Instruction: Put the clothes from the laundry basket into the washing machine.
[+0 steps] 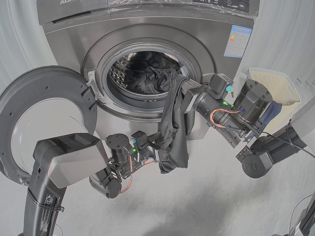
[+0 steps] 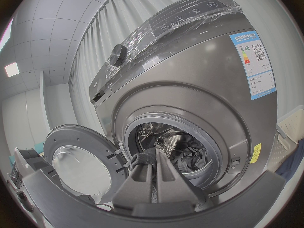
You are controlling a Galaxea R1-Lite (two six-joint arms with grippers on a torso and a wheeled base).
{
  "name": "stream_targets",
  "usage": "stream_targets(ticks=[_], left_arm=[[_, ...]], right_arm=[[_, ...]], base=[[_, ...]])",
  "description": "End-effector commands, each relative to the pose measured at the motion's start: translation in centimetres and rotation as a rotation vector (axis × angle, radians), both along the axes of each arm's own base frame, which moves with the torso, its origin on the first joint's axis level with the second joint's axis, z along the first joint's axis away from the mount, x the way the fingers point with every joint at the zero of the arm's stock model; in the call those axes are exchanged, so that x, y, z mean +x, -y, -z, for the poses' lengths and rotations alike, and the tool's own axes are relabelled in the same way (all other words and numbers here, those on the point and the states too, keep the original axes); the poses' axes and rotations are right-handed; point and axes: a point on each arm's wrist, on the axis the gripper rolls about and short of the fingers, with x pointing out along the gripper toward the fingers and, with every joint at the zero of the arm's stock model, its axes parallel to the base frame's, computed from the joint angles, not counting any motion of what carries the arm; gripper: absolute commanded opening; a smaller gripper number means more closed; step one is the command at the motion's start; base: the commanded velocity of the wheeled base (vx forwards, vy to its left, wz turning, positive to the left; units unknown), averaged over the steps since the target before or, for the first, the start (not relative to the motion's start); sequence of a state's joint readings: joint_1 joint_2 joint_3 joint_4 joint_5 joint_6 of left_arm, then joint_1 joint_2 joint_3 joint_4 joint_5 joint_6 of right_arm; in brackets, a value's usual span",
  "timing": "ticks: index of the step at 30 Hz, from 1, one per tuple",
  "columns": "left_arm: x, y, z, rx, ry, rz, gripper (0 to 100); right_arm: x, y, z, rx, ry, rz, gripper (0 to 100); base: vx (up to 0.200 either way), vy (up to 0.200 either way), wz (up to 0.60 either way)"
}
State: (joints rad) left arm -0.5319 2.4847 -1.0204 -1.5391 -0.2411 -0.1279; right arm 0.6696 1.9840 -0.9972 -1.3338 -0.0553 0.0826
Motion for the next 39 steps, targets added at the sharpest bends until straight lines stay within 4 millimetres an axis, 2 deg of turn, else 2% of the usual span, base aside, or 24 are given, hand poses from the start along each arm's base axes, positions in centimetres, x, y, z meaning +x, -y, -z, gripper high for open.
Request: stream_targets(ticks=[1,6,7,9,12,18,19,21,24,32,39], left_arm=[[0.0,0.2,-0.2,-0.007,0.006,0.003,0],[-0.2,0.2,-1.0,-0.021,0.017,0.006,0],[-0.7,-0.2,-2.8,-0.041,0.035,0.003,0],[-1.7,-1.1,-4.2,-0.042,0.037,-0.001,0],[-3.8,-3.1,-7.0,-0.044,0.047,-0.017,0],[-8.5,-9.1,-9.9,-0.025,0.018,-0.111,0],[-8.7,-9.4,-10.0,-0.026,0.016,-0.115,0],[-10.6,-11.4,-11.3,-0.034,0.028,-0.151,0],[-12.1,-12.4,-13.0,-0.089,0.052,-0.158,0],[-12.5,-13.8,-16.5,-0.193,0.144,-0.183,0],[-13.0,-13.9,-18.5,-0.248,0.197,-0.172,0]], right_arm=[[-0.1,0.0,0.0,0.0,0.0,-0.001,0],[0.1,0.5,0.1,0.0,-0.004,0.012,0],[0.0,0.9,0.2,0.002,-0.005,0.017,0],[0.0,1.7,0.7,-0.005,-0.016,0.034,0],[0.0,3.1,1.1,-0.004,-0.02,0.062,0],[-1.8,5.6,0.8,-0.004,-0.032,0.088,0],[-1.9,5.7,0.8,-0.003,-0.036,0.088,0],[-3.0,6.1,0.7,0.014,-0.043,0.075,0],[-3.6,6.6,0.5,0.023,-0.035,0.077,0],[-3.7,7.4,1.2,0.014,-0.043,0.097,0],[-4.8,7.8,-0.5,0.042,0.008,0.09,0]], base=[[0.0,0.0,0.0],[0.0,0.0,0.0],[0.0,0.0,0.0],[0.0,0.0,0.0],[0.0,0.0,0.0],[0.0,0.0,0.0],[0.0,0.0,0.0],[0.0,0.0,0.0],[0.0,0.0,0.0],[0.0,0.0,0.0],[0.0,0.0,0.0]])
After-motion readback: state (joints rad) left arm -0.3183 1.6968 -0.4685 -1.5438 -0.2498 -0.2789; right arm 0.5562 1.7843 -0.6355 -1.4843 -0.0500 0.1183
